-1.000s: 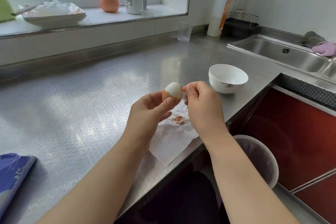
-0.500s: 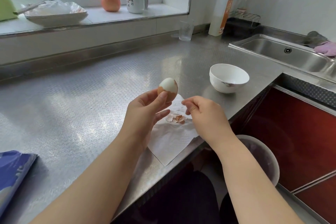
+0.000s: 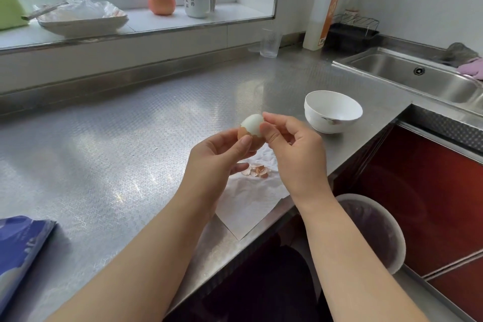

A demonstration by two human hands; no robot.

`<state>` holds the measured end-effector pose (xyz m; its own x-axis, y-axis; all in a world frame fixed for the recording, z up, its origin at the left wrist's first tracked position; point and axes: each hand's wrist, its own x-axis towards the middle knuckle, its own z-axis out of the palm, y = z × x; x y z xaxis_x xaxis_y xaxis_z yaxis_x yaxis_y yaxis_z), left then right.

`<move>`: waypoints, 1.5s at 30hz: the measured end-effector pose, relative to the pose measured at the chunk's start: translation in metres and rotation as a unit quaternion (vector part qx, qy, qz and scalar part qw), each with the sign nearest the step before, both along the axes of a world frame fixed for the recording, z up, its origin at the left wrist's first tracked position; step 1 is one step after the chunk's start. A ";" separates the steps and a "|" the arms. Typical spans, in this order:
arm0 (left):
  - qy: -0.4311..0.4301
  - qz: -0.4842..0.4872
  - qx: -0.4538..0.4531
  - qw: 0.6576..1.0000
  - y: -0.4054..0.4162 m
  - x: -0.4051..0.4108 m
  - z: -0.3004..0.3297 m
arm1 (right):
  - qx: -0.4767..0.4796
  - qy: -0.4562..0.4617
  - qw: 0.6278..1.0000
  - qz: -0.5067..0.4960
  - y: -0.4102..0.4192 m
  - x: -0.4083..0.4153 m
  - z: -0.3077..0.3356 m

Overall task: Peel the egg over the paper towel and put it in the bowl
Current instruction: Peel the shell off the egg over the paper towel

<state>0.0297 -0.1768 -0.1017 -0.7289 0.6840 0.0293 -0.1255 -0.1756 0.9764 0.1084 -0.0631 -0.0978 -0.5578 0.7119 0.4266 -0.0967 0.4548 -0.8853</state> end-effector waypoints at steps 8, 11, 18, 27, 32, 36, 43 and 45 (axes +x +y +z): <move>0.022 0.008 -0.012 1.000 -0.001 0.001 0.001 | 0.081 -0.023 0.995 -0.051 -0.002 -0.001 0.000; 0.028 0.012 -0.014 0.999 -0.001 0.002 0.002 | 0.111 -0.026 0.990 -0.078 -0.002 -0.002 -0.001; 0.037 0.015 -0.018 0.999 -0.001 0.001 0.003 | 0.157 -0.049 0.980 -0.108 -0.002 -0.003 -0.004; -0.010 -0.006 -0.004 1.000 -0.001 -0.004 0.001 | -0.004 -0.058 0.997 -0.060 0.008 0.002 0.000; -0.044 -0.004 0.020 0.999 -0.001 -0.007 0.001 | 0.006 -0.167 0.986 -0.006 0.012 0.014 -0.003; -0.045 -0.011 0.020 0.999 0.000 -0.006 0.000 | 0.030 -0.186 0.982 0.027 0.010 0.016 -0.002; -0.056 0.001 0.020 0.998 0.001 -0.004 0.001 | -0.037 -0.069 0.996 0.049 0.006 0.003 0.009; -0.055 0.004 0.018 0.998 0.001 -0.003 0.000 | -0.023 -0.065 0.997 0.029 0.005 -0.001 0.007</move>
<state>0.0267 -0.1759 -0.1014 -0.7349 0.6777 -0.0258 -0.2292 -0.2123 0.9499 0.1078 -0.0583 -0.0907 -0.6476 0.6932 0.3162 -0.0053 0.4109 -0.9117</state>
